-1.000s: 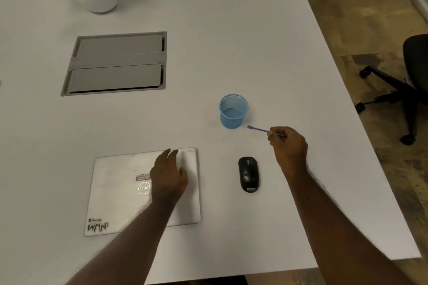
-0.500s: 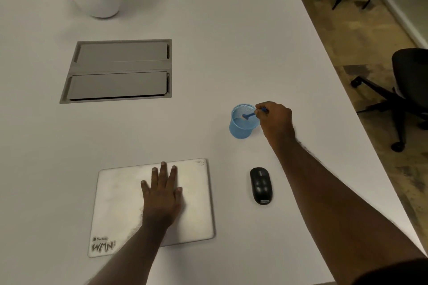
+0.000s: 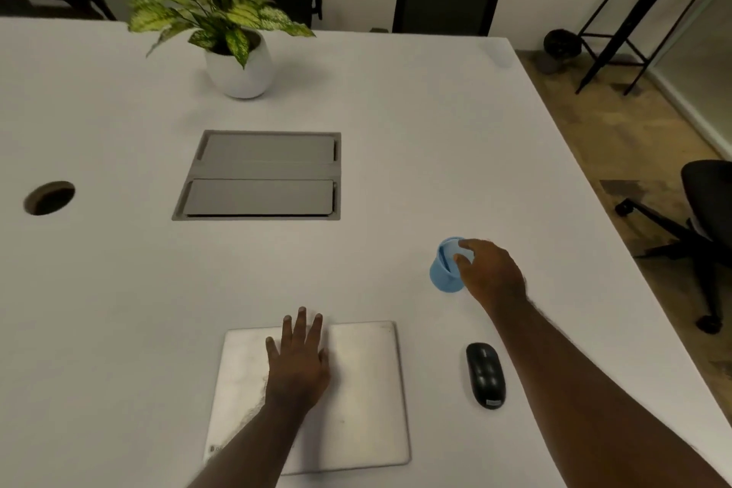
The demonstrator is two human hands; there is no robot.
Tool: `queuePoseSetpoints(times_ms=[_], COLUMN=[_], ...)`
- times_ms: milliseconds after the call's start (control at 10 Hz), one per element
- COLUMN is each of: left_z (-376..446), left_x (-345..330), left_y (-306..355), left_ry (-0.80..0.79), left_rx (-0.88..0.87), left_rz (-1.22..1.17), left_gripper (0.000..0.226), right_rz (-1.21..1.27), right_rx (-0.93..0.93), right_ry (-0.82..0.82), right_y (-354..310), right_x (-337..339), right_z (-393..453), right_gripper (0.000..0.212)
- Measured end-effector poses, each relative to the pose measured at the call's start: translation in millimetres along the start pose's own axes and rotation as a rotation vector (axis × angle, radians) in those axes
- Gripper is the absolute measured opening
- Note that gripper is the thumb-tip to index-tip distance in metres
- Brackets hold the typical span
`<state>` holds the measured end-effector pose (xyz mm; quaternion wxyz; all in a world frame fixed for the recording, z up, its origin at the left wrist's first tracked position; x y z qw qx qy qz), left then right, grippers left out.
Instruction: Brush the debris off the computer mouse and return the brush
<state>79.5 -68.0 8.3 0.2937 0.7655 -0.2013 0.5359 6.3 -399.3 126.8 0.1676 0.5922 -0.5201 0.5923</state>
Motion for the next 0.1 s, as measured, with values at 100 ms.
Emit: queuePoseSetpoints(times_ms=[100], left_z=[7.7], left_x=[28.9], left_y=[-10.2], left_ry=[0.075], left_rx=[-0.018], left_rz=[0.027], left_gripper=[0.058], right_rz=[-0.041], right_rx=[0.038], right_ry=[-0.012], right_y=[-14.0], right_x=[6.3], right_z=[-9.2], right_gripper=[0.034])
Point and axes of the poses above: each hand's wrist, its own z-axis towards the middle knuckle, its own x-axis out of the back of the hand, y = z × x, the point moved 7 cm from there along z, towards the middle knuckle, and after that the axes turned 9 degrees about -x, right-handed, at the moved point
